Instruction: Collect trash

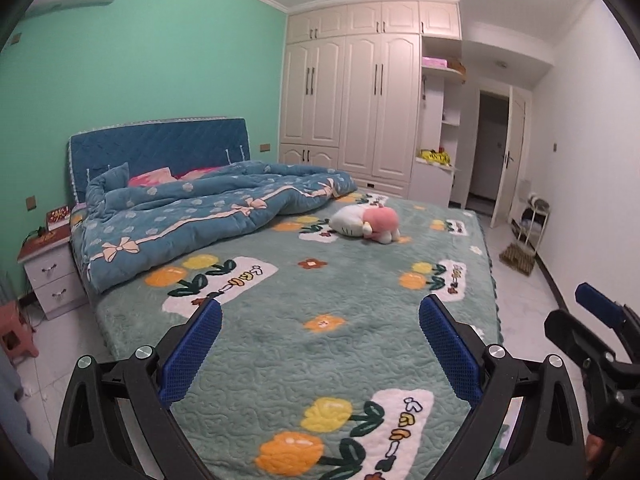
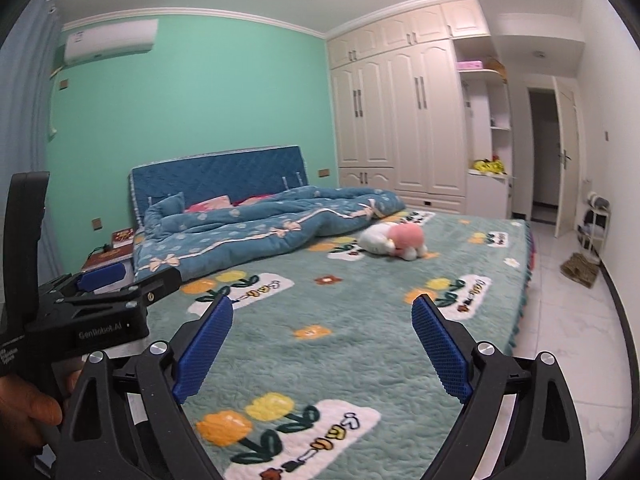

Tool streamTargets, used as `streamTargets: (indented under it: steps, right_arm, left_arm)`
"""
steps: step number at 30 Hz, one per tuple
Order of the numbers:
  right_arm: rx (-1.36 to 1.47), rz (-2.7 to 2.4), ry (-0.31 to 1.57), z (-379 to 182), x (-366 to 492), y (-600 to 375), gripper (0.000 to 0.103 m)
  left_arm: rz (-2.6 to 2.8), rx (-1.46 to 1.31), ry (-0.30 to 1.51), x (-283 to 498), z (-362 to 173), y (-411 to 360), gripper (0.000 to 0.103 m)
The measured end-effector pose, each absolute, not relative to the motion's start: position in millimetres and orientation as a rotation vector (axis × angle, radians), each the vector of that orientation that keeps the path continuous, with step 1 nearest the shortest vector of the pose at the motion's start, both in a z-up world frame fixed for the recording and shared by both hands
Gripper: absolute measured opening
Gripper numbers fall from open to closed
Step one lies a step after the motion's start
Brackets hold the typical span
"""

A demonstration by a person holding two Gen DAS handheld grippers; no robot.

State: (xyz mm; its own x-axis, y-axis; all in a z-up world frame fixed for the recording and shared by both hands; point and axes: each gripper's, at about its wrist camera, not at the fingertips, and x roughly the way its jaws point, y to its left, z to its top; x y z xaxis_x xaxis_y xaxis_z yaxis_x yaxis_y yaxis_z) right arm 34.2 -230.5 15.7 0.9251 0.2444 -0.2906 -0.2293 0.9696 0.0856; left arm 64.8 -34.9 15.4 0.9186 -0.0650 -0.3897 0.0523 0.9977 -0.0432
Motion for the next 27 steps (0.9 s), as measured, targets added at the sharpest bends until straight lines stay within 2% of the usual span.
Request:
streamTargets:
  steps: [18,27]
  right_arm:
    - [0.018,0.339,0.273,26.8,26.1,-187.5,0.092]
    - [0.021,0.322,0.263,27.9,23.0,-187.3,0.092]
  left_arm:
    - [0.032,-0.034,0.357,39.1,25.8,-2.5,0.097]
    - [-0.008,-0.009,0.371,36.2,19.1,-12.3,0.097]
